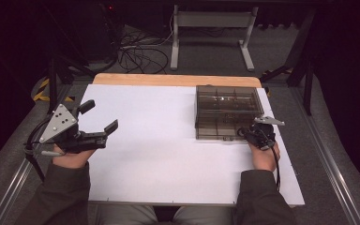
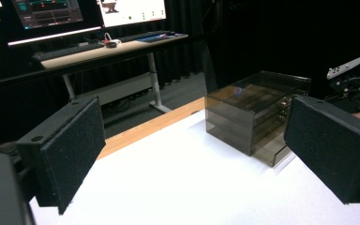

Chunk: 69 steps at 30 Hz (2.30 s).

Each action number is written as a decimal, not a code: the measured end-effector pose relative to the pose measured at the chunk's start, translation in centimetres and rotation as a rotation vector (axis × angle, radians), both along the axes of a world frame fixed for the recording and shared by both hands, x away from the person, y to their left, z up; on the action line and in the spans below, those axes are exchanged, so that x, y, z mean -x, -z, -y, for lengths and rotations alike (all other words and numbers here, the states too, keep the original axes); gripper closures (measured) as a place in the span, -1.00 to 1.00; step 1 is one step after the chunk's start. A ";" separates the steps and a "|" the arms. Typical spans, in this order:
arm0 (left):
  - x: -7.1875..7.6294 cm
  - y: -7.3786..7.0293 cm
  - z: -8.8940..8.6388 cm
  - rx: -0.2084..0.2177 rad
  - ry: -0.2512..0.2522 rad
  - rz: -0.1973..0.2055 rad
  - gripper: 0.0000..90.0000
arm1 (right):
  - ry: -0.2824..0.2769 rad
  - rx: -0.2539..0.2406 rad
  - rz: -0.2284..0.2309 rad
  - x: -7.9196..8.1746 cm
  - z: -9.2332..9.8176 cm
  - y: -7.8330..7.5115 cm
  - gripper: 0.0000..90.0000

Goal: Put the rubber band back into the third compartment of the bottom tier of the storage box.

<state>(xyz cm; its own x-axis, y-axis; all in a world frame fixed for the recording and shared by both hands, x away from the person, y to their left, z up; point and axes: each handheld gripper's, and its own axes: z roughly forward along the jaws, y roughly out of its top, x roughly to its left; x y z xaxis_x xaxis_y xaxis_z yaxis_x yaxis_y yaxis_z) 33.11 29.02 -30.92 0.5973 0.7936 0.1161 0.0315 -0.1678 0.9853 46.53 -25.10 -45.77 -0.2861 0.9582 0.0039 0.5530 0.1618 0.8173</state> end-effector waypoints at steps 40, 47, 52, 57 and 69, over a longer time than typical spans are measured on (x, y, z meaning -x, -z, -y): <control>0.1 -0.1 -0.2 0.003 -0.006 0.005 -0.86 | -0.078 -0.121 -0.005 0.3 -0.6 -0.3 -0.25; 0.1 -0.1 -0.2 0.004 -0.007 0.006 -0.86 | -0.081 -0.129 0.004 0.6 -0.8 -0.6 -0.35; 0.1 -0.2 -0.2 0.005 -0.007 0.009 -0.86 | -0.096 -0.152 0.032 0.9 -0.8 -1.1 -0.43; 0.2 -0.2 -0.2 0.006 -0.007 0.010 -0.86 | -0.114 -0.159 0.049 1.2 -0.9 -1.6 -0.48; 0.3 -0.3 -0.2 0.006 -0.006 0.015 -0.86 | -0.179 -0.186 0.132 2.1 -1.8 -3.3 -0.55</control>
<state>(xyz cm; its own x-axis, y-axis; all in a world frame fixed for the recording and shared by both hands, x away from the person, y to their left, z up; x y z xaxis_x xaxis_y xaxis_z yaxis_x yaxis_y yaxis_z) 32.81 29.25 -30.60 0.5904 0.7981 0.1204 0.0178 -0.1619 0.9866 44.42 -23.30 -42.45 -0.4607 0.8786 0.1260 0.4160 0.0883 0.9051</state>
